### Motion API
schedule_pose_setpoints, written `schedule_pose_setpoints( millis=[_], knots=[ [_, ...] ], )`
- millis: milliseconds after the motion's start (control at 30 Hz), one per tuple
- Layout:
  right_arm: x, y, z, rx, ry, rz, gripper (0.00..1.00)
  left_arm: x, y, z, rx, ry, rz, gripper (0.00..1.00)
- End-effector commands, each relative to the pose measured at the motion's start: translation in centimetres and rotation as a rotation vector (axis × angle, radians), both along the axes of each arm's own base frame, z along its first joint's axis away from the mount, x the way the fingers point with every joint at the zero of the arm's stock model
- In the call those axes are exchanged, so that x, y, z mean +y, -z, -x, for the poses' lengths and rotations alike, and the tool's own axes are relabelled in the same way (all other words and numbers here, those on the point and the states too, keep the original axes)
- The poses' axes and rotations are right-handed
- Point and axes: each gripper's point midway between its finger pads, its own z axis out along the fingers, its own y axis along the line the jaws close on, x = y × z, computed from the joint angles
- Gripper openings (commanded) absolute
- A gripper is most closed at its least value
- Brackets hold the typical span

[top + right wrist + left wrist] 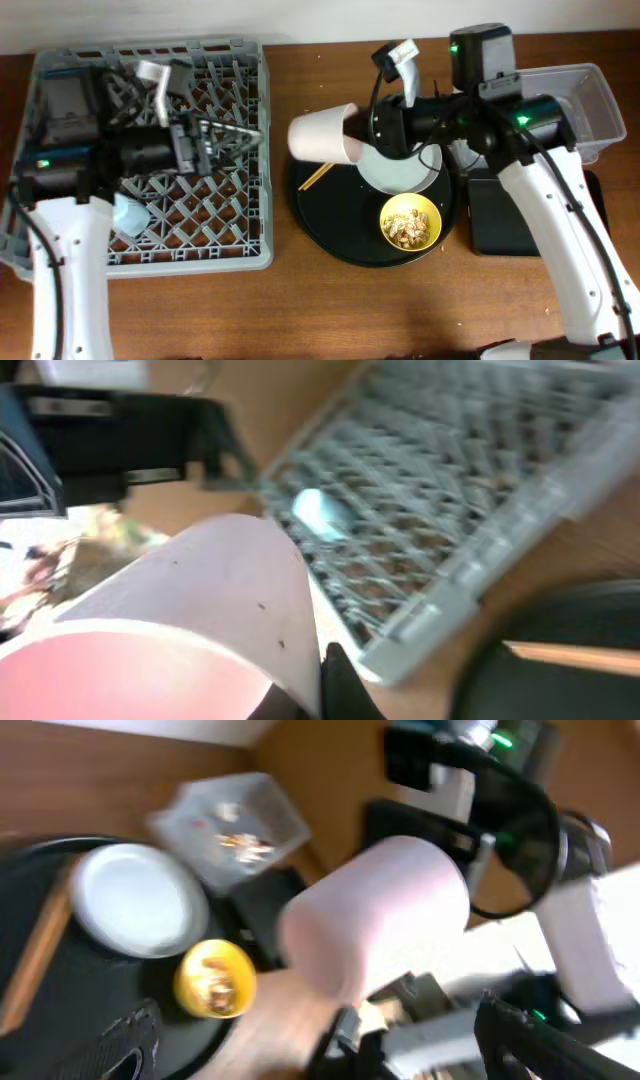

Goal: Sort waste into correct bins and load items into the dishwasher rack
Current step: 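Grasp the pink cup with the right gripper and hand it to the left gripper, then place the pink cup upside down in the rack with the left gripper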

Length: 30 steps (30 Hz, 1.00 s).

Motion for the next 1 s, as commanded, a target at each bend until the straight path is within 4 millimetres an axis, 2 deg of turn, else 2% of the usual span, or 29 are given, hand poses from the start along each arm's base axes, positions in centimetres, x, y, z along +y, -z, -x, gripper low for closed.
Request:
schedule_pose_setpoints(
  millis=[0,100,133,167,200,233,267,300,367,400,433,467,533,600,633,667,700,733,833,933,967],
  knots=[
    [2.4,-2.3,3.8,-0.118,-0.283,-0.167,0.04,-3.9,-2.4,2.9,-0.055,0.203,0.105,0.99],
    [3.8,-3.0,4.4,-0.187,-0.336,-0.191,0.04,-6.2,-3.4,4.8,-0.094,0.325,0.152,0.98],
    [3.9,-3.2,4.1,-0.199,-0.332,-0.194,0.04,-6.6,-3.4,5.1,-0.093,0.340,0.153,0.91],
    [3.9,-3.0,2.9,-0.179,-0.270,-0.165,0.04,-7.2,-3.4,5.6,-0.091,0.364,0.154,0.76],
    [3.8,-3.0,2.3,-0.173,-0.239,-0.152,0.04,-7.3,-3.4,5.7,-0.090,0.368,0.154,0.70],
    [3.8,-2.9,1.7,-0.178,-0.214,-0.140,0.04,-7.3,-3.4,5.7,-0.088,0.368,0.154,0.69],
    [3.8,-3.0,1.6,-0.189,-0.207,-0.137,0.04,-7.3,-3.4,5.7,-0.087,0.368,0.155,0.74],
    [3.8,-3.0,1.5,-0.188,-0.207,-0.138,0.04,-7.3,-3.4,5.7,-0.088,0.367,0.154,0.74],
    [3.8,-3.0,1.5,-0.189,-0.207,-0.138,0.08,-7.3,-3.3,5.6,-0.088,0.361,0.147,0.63],
    [3.6,-3.0,1.3,-0.191,-0.199,-0.138,0.36,-7.3,-2.7,5.1,-0.088,0.331,0.112,0.62],
    [2.2,-2.8,-0.2,-0.138,-0.115,-0.122,0.47,-6.8,-0.4,3.0,-0.056,0.207,-0.023,0.62],
    [1.0,-2.8,-1.0,-0.117,-0.070,-0.121,0.49,-5.8,1.7,1.3,-0.008,0.086,-0.143,0.62],
    [-2.6,-1.4,-2.8,-0.018,0.065,-0.078,0.55,-3.4,3.8,-0.6,0.033,-0.059,-0.270,0.62],
    [-5.8,3.5,-3.1,0.169,0.252,0.116,0.57,4.5,7.7,-3.4,0.150,-0.394,-0.531,0.62],
    [-6.6,5.5,-2.6,0.231,0.304,0.212,0.57,9.4,9.5,-4.0,0.223,-0.596,-0.693,0.62],
    [-7.3,7.5,-1.5,0.291,0.341,0.328,0.57,13.8,10.6,-3.9,0.290,-0.787,-0.842,0.62],
    [-7.2,8.8,-0.5,0.315,0.347,0.417,0.57,16.1,11.2,-3.3,0.341,-0.890,-0.928,0.62],
    [-6.9,9.9,0.4,0.315,0.342,0.505,0.59,16.5,12.2,-2.8,0.406,-0.909,-0.955,0.62],
    [-5.7,10.4,1.4,0.312,0.304,0.546,0.61,18.9,14.7,-2.9,0.506,-0.984,-1.086,0.63],
    [-5.6,10.5,1.6,0.318,0.298,0.551,0.63,18.0,19.8,-3.5,0.675,-0.879,-1.105,0.63],
    [-5.6,10.5,1.6,0.318,0.298,0.551,0.63,17.5,20.8,-3.4,0.714,-0.843,-1.097,0.63]
  ],
)
